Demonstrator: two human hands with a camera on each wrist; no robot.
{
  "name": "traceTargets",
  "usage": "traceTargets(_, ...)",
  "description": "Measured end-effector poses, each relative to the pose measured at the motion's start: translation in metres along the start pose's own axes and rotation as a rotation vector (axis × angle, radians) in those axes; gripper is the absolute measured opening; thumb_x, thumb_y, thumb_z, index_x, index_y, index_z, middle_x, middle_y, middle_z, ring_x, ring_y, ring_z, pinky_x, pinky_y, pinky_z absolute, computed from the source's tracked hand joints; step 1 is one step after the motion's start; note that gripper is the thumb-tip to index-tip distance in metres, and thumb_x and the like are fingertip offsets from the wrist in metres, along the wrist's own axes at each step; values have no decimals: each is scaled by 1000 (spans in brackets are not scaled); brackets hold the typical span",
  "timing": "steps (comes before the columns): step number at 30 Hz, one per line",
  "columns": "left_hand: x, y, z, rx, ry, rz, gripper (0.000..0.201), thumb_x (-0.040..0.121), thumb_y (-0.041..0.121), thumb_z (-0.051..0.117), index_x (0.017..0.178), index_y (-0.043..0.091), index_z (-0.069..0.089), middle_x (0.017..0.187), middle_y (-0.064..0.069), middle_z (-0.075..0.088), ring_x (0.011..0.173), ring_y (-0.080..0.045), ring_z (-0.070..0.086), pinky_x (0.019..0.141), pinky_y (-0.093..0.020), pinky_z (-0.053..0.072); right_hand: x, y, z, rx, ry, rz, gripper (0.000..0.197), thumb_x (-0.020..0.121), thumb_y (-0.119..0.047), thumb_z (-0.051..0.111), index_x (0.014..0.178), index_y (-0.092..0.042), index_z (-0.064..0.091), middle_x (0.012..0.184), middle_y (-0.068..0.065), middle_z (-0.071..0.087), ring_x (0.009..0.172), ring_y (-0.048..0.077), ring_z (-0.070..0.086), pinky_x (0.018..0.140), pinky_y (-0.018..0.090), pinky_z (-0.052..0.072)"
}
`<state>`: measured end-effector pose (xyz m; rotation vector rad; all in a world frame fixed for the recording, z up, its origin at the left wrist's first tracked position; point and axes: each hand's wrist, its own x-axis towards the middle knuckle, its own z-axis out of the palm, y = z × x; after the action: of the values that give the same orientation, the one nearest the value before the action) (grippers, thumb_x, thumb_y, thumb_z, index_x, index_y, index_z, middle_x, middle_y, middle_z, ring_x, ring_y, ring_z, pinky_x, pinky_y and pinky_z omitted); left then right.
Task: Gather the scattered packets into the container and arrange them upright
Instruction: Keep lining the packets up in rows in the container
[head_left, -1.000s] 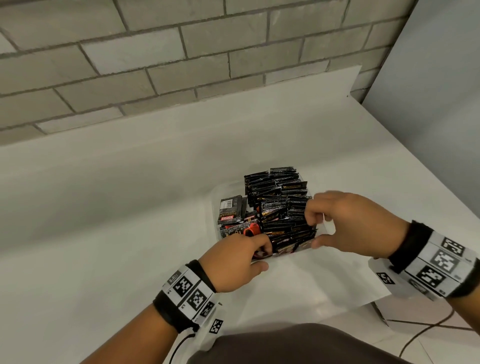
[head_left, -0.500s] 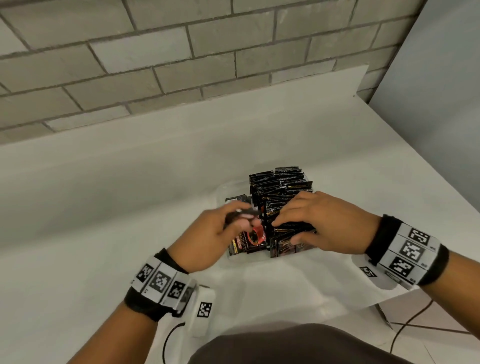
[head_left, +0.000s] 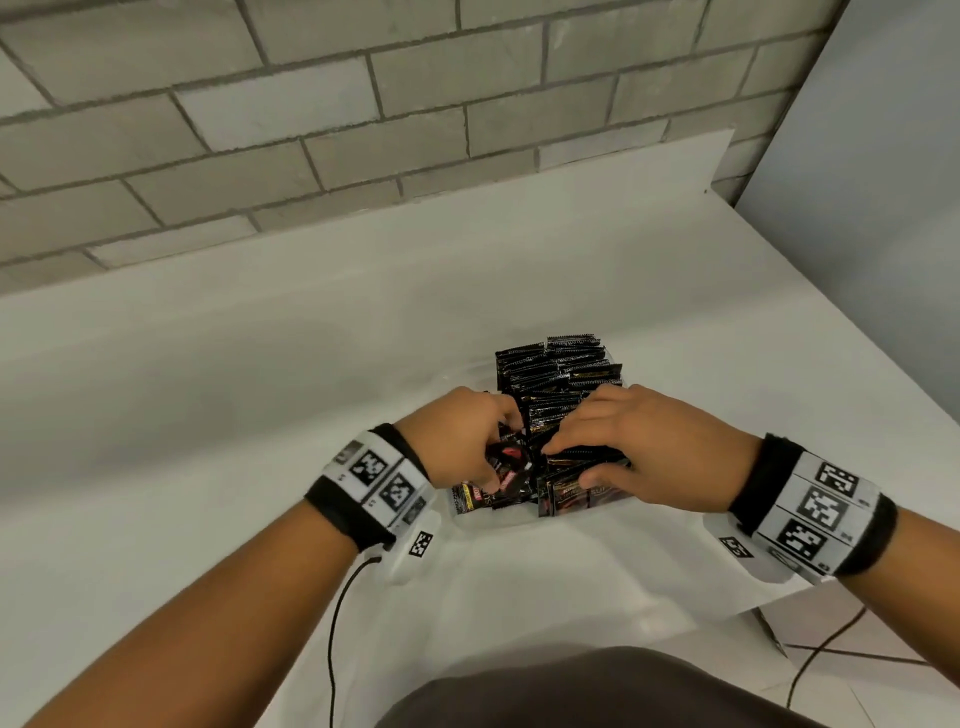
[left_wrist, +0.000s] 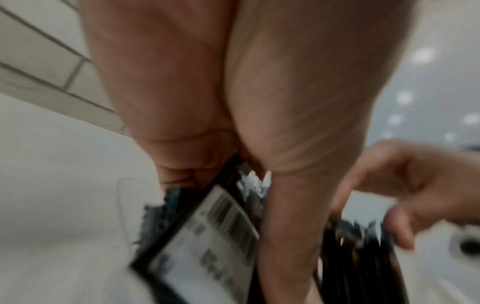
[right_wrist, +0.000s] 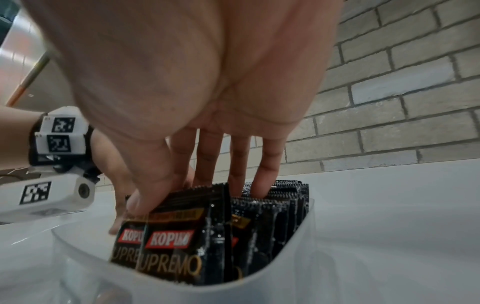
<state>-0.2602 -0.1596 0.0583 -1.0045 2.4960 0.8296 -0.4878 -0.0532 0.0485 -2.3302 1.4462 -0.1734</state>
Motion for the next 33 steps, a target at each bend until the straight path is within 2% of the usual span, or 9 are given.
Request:
traceTargets(3, 14, 4, 20, 169, -1, 3, 90, 65, 16, 96, 141, 11, 48, 132, -5, 45, 109, -24, 59, 86, -27, 50, -1, 0, 1, 5, 3, -5, 43, 90, -41, 69, 132, -42, 59, 123, -24, 60, 115, 6, 47, 98, 23, 37)
traceTargets(7, 21, 8, 35, 261, -8, -48, 96, 58, 20, 99, 137, 4, 47, 137, -11, 30, 99, -24, 58, 86, -36, 58, -1, 0, 0, 10, -5, 1, 43, 90, -42, 68, 132, -42, 58, 123, -24, 60, 116, 6, 47, 100, 27, 40)
traceTargets(11, 22, 5, 29, 277, -51, -51, 92, 63, 33, 97, 138, 3, 52, 139, -11, 37, 100, -14, 44, 91, -30, 53, -1, -1, -1, 5, -5, 4, 42, 91, -41, 68, 132, -43, 58, 122, -24, 61, 113, 4, 46, 98, 24, 39)
traceTargets(16, 23, 0, 25, 237, -49, -48, 112, 56, 40, 98, 148, 11, 42, 137, -2, 42, 117, -23, 56, 90, -44, 58, 0, -2, -3, -2, -5, 11, 41, 91, -41, 69, 131, -42, 59, 121, -23, 61, 114, 4, 45, 94, 18, 32)
traceTargets(20, 24, -2, 22, 239, -41, -23, 115, 56, 42, 98, 151, 13, 40, 140, 2, 41, 118, -21, 56, 90, -39, 56, 0, -3, -4, 0, -7, 13, 42, 90, -41, 70, 131, -42, 59, 121, -23, 61, 114, 4, 47, 92, 16, 31)
traceTargets(23, 25, -2, 22, 221, -50, -32, 112, 56, 38, 99, 148, 14, 40, 136, 0, 47, 118, -22, 56, 92, -39, 55, 0, -4, -5, 10, -21, 34, 42, 89, -43, 70, 131, -42, 59, 122, -22, 60, 113, 6, 49, 96, 22, 38)
traceTargets(26, 25, 0, 23, 214, -70, -62, 111, 56, 39, 99, 145, 14, 39, 130, -3, 52, 113, -24, 59, 92, -44, 57, 0, -8, -7, -32, -8, 32, 49, 85, -42, 73, 131, -42, 53, 134, -19, 49, 117, 10, 48, 99, 34, 44)
traceTargets(30, 23, 3, 21, 243, -91, -50, 94, 62, 41, 96, 140, 18, 51, 129, -4, 47, 108, -23, 58, 91, -40, 56, 4, -20, -7, -158, -42, 6, 75, 82, -41, 69, 145, -47, 29, 159, -21, 16, 143, 16, 22, 112, 35, 26)
traceTargets(33, 20, 5, 19, 231, -86, -44, 85, 61, 41, 96, 134, 20, 58, 130, 0, 46, 102, -18, 54, 90, -38, 55, 9, -19, 2, -204, -109, -24, 68, 91, -43, 58, 150, -50, 25, 163, -25, 8, 153, 19, 6, 119, 43, 20)
